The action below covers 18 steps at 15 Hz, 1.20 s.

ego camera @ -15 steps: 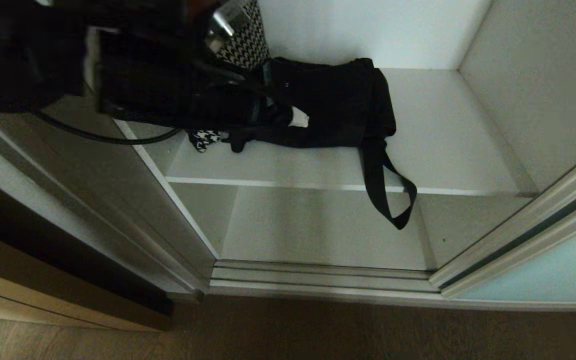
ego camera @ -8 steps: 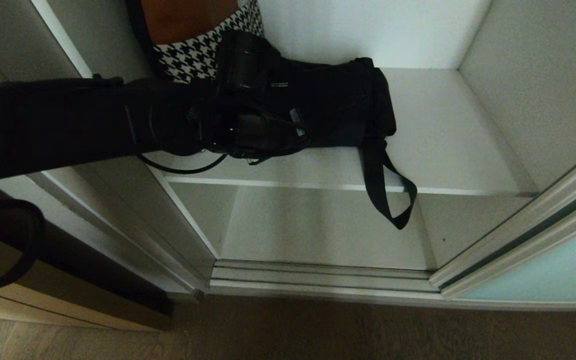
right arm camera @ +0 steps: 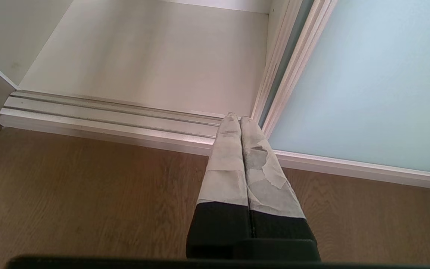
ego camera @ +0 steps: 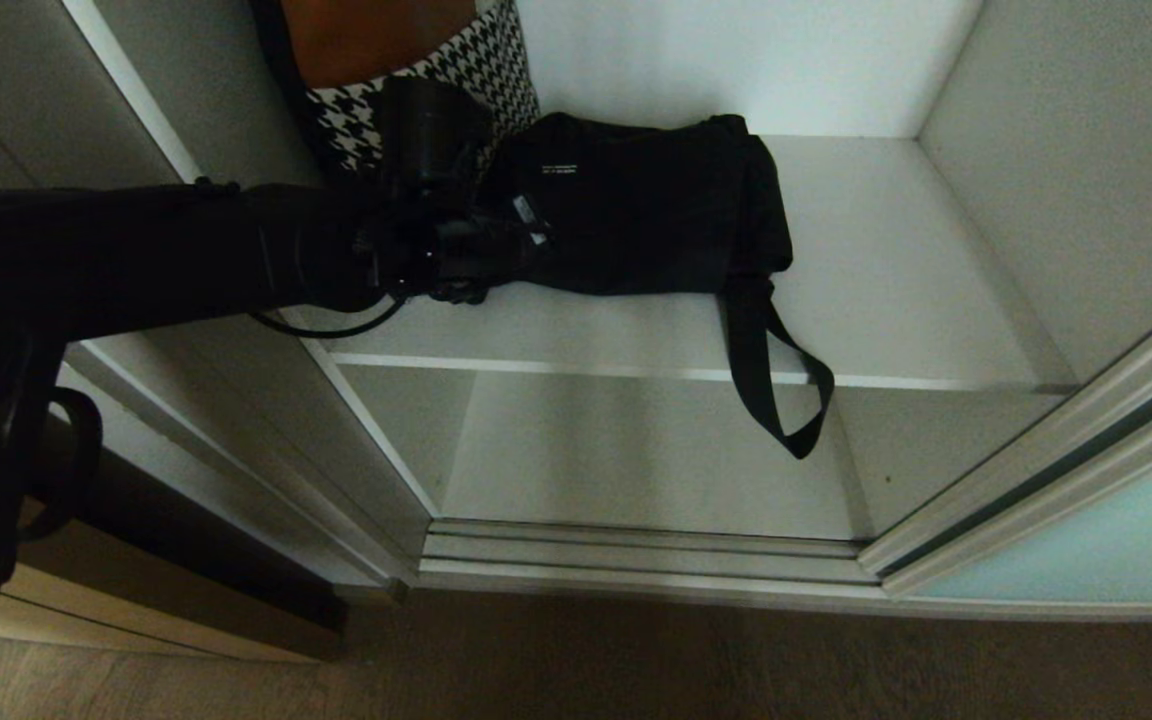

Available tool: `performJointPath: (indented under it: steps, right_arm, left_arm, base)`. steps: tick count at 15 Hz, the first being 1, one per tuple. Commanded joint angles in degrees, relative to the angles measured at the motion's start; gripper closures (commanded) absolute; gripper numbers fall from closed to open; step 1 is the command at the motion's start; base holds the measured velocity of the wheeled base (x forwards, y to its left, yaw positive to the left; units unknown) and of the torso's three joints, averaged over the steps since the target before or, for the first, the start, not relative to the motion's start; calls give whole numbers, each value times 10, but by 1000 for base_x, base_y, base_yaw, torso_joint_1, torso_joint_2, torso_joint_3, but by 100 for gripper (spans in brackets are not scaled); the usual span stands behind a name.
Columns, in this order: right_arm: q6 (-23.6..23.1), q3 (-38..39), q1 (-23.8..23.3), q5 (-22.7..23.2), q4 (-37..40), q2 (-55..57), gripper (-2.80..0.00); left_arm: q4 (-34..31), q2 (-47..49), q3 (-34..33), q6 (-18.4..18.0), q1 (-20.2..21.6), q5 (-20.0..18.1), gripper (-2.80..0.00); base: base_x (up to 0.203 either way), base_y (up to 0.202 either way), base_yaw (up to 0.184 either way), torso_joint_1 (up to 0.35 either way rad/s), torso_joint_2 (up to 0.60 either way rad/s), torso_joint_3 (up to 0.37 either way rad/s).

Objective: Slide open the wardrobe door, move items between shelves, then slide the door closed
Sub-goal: Place the bag on the lower shelf

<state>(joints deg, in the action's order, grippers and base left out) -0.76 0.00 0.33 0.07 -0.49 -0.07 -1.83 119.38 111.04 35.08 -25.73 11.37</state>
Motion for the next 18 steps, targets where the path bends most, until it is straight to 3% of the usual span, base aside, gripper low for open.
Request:
performJointPath:
  steps: [1,5,7,11,15,18]
  right_arm:
    - [0,0,0,0,0,0,0]
    - [0,0,0,0,0,0,0]
    - [0,0,0,0,0,0,0]
    - [0,0,0,0,0,0,0]
    - [0,0,0,0,0,0,0]
    - [0,0,0,0,0,0,0]
  left_arm:
    - [47,-1,0,-5,22,-5,-280]
    - [98,23,0,-89,26,-87,-280]
    - [113,40,0,-114,29,-127,-280]
    - [184,88,0,-170,45,-133,-280]
    - [244,106,1,-189,65,-147,-280]
    - [251,116,0,-188,65,-183,-280]
  base:
    - [0,0,0,0,0,0]
    - [0,0,0,0,0,0]
    - [0,0,0,0,0,0]
    - [0,0,0,0,0,0]
    - [0,0,0,0,0,0]
    - [0,0,0,0,0,0]
